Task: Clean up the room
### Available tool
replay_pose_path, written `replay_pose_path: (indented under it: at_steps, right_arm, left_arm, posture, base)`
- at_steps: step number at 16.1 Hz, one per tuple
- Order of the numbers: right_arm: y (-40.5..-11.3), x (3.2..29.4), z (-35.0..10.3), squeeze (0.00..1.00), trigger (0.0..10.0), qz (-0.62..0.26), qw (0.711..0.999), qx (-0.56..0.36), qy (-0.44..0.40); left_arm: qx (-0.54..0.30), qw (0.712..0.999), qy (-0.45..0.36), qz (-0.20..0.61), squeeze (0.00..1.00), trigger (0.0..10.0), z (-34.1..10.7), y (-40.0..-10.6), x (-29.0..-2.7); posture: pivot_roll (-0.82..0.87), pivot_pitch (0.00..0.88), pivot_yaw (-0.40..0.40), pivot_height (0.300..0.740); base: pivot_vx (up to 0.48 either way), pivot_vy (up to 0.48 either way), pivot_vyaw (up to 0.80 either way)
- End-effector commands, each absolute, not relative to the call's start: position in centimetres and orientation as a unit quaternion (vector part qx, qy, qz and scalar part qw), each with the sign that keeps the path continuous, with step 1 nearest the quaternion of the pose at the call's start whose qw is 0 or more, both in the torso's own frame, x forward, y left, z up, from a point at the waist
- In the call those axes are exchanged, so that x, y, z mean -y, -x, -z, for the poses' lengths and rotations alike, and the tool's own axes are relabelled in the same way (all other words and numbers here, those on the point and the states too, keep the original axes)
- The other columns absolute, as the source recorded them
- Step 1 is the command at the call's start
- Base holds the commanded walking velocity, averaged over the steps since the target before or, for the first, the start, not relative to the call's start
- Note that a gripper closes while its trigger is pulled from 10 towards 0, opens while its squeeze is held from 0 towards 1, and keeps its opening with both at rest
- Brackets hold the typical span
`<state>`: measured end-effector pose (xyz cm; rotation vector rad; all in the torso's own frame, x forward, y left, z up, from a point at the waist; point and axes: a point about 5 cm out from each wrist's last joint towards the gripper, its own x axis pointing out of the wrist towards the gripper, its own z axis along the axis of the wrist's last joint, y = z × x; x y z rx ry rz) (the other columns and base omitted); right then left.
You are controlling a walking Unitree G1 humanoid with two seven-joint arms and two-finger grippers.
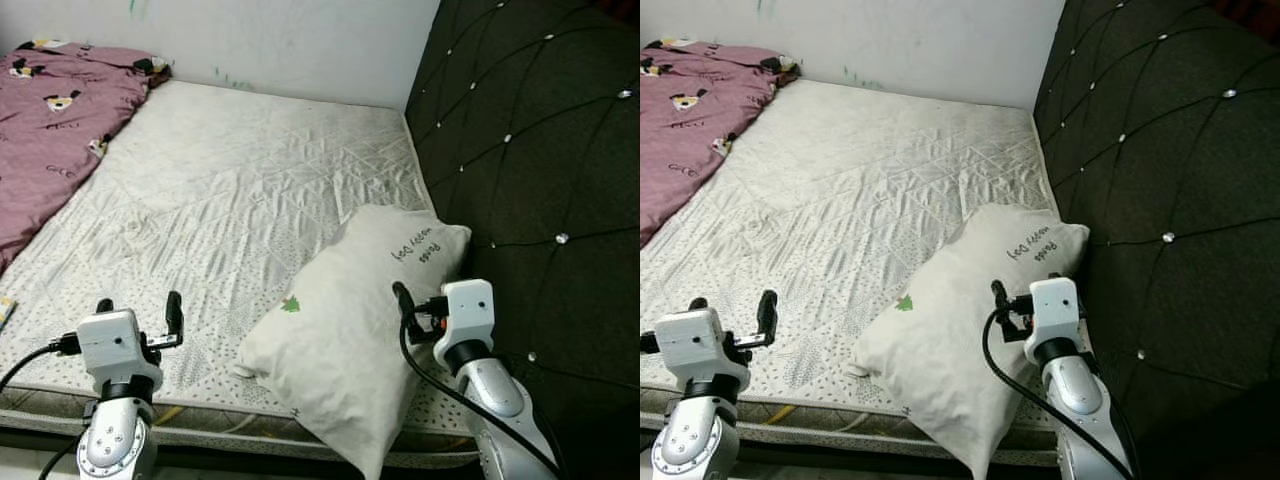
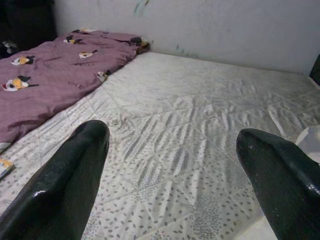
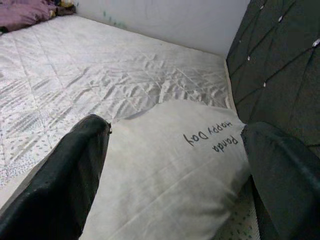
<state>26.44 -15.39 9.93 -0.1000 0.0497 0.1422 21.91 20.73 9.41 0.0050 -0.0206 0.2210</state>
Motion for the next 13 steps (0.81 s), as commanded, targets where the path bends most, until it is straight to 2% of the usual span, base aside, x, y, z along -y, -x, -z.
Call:
replay_pose_path:
  at_steps: [1, 11, 13]
  right_arm:
    - [-26.28, 15.47, -10.00, 0.00, 10.0, -0.076, 0.996, -0.024, 0.050]
    - [-26.33, 15.22, -9.73, 0.00, 10.0, -0.091, 0.994, -0.029, 0.048]
    - [-26.38, 15.17, -9.66, 0.00, 10.0, -0.093, 0.994, -0.031, 0.047]
  left_arm:
    - [0.014, 0.994, 0.000, -0.107, 0.00, 10.0, -9.77, -21.85, -20.52]
    - [0.013, 0.995, -0.002, -0.103, 0.00, 10.0, -9.74, -22.11, -20.36]
    - [0.013, 0.995, -0.002, -0.102, 0.00, 10.0, -9.77, -22.14, -20.35]
  posture:
    - [0.01, 0.090, -0.098, 0.732]
    - [0.01, 0.086, -0.101, 0.624]
    - [0.01, 0.088, -0.101, 0.624]
  base:
    - [0.000, 0.000, 0.00]
    - [0.000, 0.000, 0.00]
    - [0.000, 0.000, 0.00]
